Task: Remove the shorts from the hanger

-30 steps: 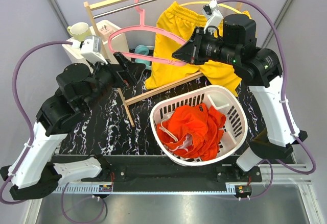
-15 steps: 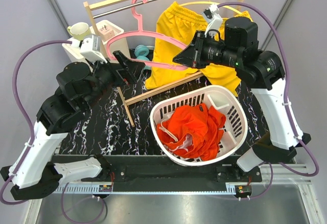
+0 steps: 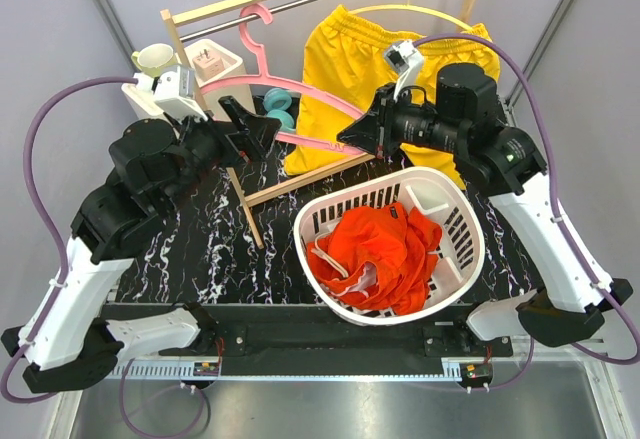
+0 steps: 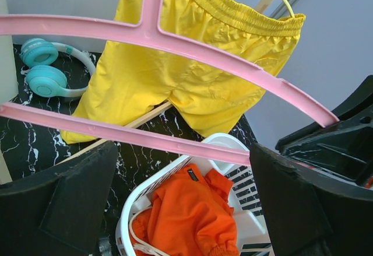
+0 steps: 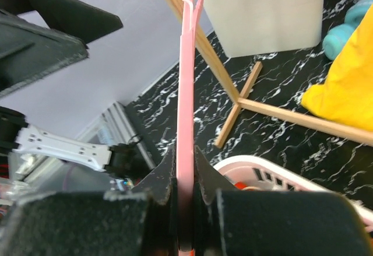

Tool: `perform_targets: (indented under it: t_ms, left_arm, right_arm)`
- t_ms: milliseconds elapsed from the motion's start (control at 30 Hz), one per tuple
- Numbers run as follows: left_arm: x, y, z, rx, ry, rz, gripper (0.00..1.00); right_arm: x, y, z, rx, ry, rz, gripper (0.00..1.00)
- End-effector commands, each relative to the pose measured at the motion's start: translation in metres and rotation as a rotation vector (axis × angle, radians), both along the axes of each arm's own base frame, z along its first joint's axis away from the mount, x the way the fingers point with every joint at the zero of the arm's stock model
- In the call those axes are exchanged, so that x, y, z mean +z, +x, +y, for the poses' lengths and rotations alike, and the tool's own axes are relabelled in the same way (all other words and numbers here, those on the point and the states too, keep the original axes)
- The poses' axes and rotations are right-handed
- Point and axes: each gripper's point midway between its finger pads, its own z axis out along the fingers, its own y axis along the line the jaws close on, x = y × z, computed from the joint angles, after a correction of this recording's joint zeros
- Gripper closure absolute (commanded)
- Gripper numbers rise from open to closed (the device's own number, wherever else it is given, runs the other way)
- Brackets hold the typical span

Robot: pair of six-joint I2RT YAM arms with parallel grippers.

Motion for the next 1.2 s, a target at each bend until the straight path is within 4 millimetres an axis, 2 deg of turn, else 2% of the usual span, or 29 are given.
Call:
perform_targets:
  t_ms: [0, 67, 233, 400, 467, 533, 567, 633, 667, 800, 867, 900, 967, 1033, 1133, 1167]
  left_arm:
    - [0.027, -0.009, 0.014, 0.013, -0.036, -0.073, 0.01]
    - [0.029, -0.010, 0.016, 0.015, -0.038, -0.078, 0.01]
    - [0.034, -0.013, 0.020, 0.017, -0.044, -0.091, 0.01]
    - [0.043, -0.015, 0.017, -0.008, -0.031, -0.117, 0.01]
    - [0.044, -0.014, 0.016, -0.013, -0.025, -0.122, 0.01]
    - [0.046, -0.013, 0.013, -0.020, -0.021, -0.124, 0.01]
    - [0.047, -0.012, 0.013, -0.021, -0.021, -0.126, 0.01]
    - [0.047, -0.011, 0.011, -0.024, -0.019, -0.125, 0.01]
    - [0.047, -0.011, 0.010, -0.026, -0.017, -0.126, 0.01]
    - [0.048, -0.010, 0.004, -0.049, -0.020, -0.124, 0.01]
    - [0.048, -0.009, 0.000, -0.063, -0.016, -0.123, 0.01]
    - [0.050, -0.011, -0.002, -0.078, -0.017, -0.126, 0.01]
    - [0.052, -0.011, -0.005, -0.092, -0.013, -0.132, 0.01]
    - [0.053, -0.010, -0.008, -0.104, -0.014, -0.134, 0.01]
    - [0.056, -0.009, -0.011, -0.115, -0.017, -0.139, 0.01]
    - [0.057, -0.010, -0.012, -0.118, -0.018, -0.143, 0.01]
  right_arm:
    - [-0.001, 0.003, 0.003, 0.067, -0.036, -0.175, 0.97]
    - [-0.009, 0.009, 0.002, 0.057, -0.064, -0.206, 0.94]
    - [-0.007, 0.016, 0.006, 0.061, -0.066, -0.267, 0.91]
    - [-0.006, 0.007, 0.021, 0.144, -0.041, -0.277, 0.88]
    - [-0.007, -0.001, 0.026, 0.190, -0.028, -0.270, 0.82]
    - [-0.013, -0.008, 0.034, 0.233, -0.022, -0.242, 0.76]
    - [-0.016, -0.010, 0.035, 0.247, -0.021, -0.227, 0.65]
    - [-0.021, -0.012, 0.036, 0.254, -0.021, -0.186, 0.54]
    - [-0.024, -0.010, 0.035, 0.238, -0.026, -0.171, 0.43]
    - [-0.032, 0.002, 0.017, 0.075, -0.057, -0.106, 0.18]
    - [-0.031, 0.003, 0.009, 0.026, -0.063, -0.095, 0.13]
    - [-0.029, 0.006, -0.003, -0.050, -0.064, -0.079, 0.08]
    - [-0.023, 0.007, -0.021, -0.148, -0.065, -0.065, 0.04]
    - [-0.018, 0.018, -0.042, -0.283, -0.061, -0.056, 0.00]
    - [-0.009, 0.032, -0.083, -0.485, -0.062, -0.045, 0.00]
    - [-0.012, 0.042, -0.103, -0.561, -0.075, -0.028, 0.00]
